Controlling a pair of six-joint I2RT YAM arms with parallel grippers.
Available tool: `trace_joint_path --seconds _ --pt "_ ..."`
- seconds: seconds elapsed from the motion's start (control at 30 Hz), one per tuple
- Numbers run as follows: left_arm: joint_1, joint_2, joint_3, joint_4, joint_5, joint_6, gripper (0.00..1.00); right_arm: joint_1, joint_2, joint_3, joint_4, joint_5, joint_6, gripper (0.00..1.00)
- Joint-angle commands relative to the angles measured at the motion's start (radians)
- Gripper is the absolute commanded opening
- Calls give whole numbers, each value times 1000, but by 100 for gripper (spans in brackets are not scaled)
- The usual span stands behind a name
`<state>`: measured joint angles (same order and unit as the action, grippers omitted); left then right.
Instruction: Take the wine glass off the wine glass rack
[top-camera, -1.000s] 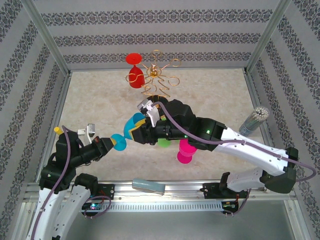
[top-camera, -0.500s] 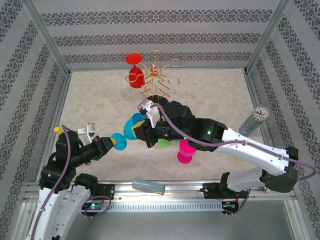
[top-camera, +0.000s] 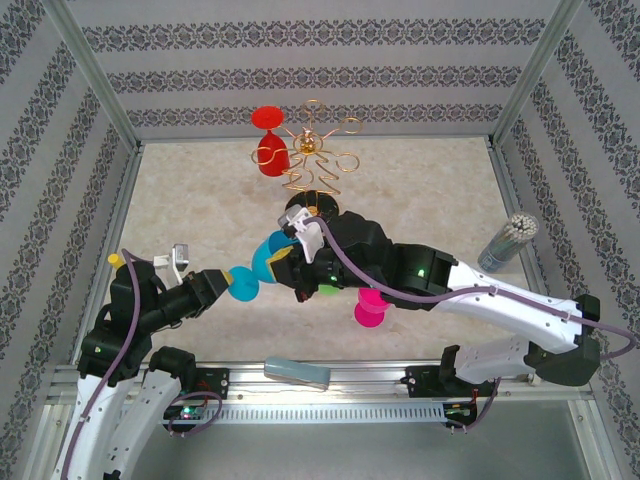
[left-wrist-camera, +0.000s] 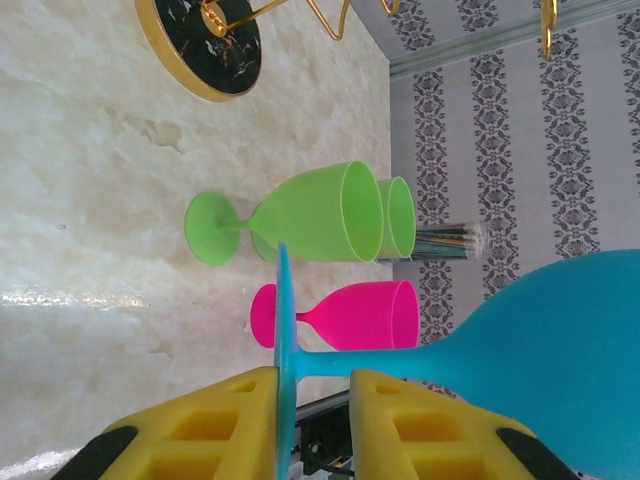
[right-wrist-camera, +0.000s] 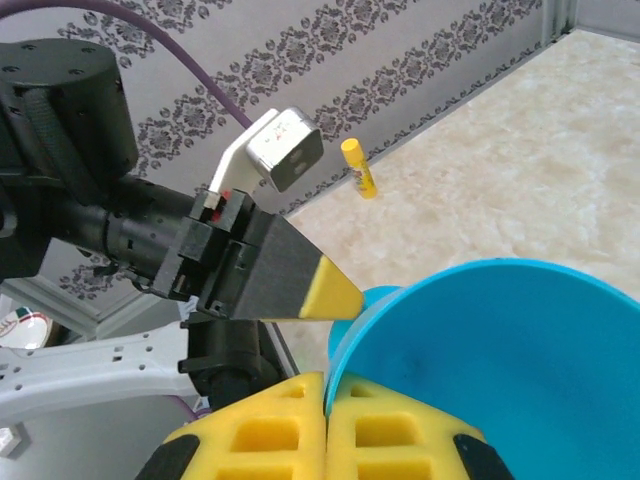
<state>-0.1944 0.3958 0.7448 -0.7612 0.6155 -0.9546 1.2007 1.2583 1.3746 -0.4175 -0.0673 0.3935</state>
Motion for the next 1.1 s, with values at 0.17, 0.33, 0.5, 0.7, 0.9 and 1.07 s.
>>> trace_joint_path --seconds 0.17,0.33,0.5,0.7,0.9,1.07 --pt "10 3 43 13 -39 21 35 17 -61 -63 19 83 8 0" --pt "11 2 52 -22 -84 46 36 34 -72 -51 -29 113 4 0" --pt "11 14 62 -37 -118 74 36 92 -71 -45 -104 186 10 0" --pt "12 77 115 -47 -139 151 37 200 -29 -11 -242 322 26 0" --pt "10 124 156 -72 -181 213 37 262 2 -30 -337 417 81 0" --pt "10 123 154 -58 -188 217 38 282 11 -82 -377 443 156 0"
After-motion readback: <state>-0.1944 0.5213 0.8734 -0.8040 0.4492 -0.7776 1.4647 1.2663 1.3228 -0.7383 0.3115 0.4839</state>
